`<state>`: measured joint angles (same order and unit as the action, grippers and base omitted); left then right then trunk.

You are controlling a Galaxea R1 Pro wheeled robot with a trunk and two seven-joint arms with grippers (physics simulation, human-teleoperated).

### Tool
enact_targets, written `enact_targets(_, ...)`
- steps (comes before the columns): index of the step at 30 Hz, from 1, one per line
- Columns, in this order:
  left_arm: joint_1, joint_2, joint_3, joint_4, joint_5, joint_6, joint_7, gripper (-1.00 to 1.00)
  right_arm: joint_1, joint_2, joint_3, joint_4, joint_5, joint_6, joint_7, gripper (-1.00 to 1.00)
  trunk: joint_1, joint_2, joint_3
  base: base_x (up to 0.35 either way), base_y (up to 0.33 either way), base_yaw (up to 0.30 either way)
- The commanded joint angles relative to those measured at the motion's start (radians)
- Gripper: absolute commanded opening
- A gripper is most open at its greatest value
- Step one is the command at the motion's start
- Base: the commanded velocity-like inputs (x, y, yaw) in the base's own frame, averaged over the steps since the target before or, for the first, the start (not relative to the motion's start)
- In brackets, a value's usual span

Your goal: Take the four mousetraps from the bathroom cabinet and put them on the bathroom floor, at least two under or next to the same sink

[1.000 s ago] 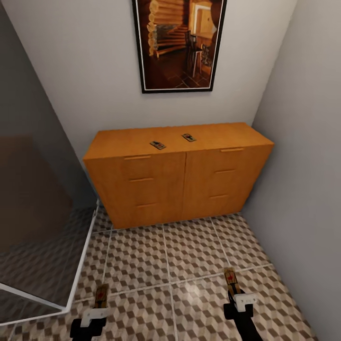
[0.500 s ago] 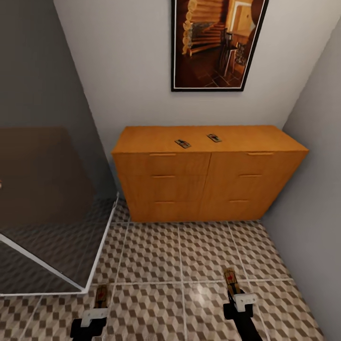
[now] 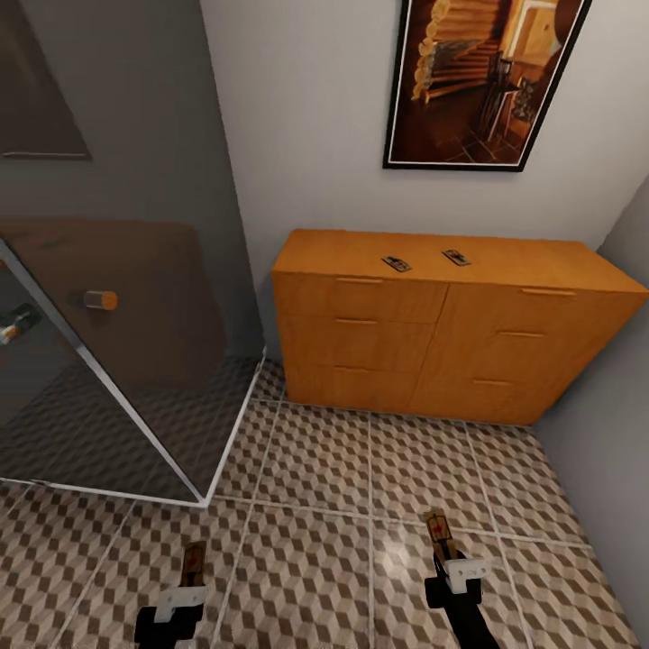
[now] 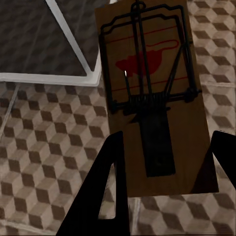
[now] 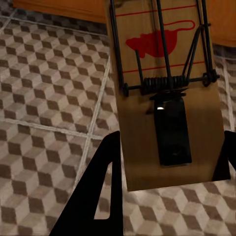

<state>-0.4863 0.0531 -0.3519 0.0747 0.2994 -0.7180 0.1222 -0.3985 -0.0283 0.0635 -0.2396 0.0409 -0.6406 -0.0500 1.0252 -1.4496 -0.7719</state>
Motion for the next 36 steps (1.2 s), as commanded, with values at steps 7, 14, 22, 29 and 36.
enact_targets(7,-0.001,-0.001,-0.009,0.003,0.001,-0.004,0.005,-1.00,0.000,-0.001,0.007,0.000,0.001,-0.002,-0.005,-1.00,0.000,0.000,-0.003,-0.015,0.000,0.287)
enact_targets(14,-0.001,-0.001,-0.009,0.003,0.001,-0.004,0.005,-1.00,0.000,-0.001,0.007,0.000,0.001,-0.002,-0.005,-1.00,0.000,0.000,-0.006,-0.001,0.000,0.287)
enact_targets(22,-0.001,-0.001,-0.009,0.003,0.001,-0.004,0.005,-1.00,0.000,-0.001,0.007,0.000,0.001,-0.002,-0.005,-1.00,0.000,0.000,-0.007,-0.005,0.000,0.287)
enact_targets(29,-0.001,-0.001,-0.009,0.003,0.001,-0.004,0.005,-1.00,0.000,-0.001,0.007,0.000,0.001,-0.002,-0.005,-1.00,0.000,0.000,-0.008,-0.187,0.000,0.287)
enact_targets(36,-0.001,-0.001,-0.009,0.003,0.001,-0.004,0.005,-1.00,0.000,0.001,0.007,0.000,0.001,-0.002,-0.005,-1.00,0.000,0.000,-0.008,-0.298,0.053,0.287)
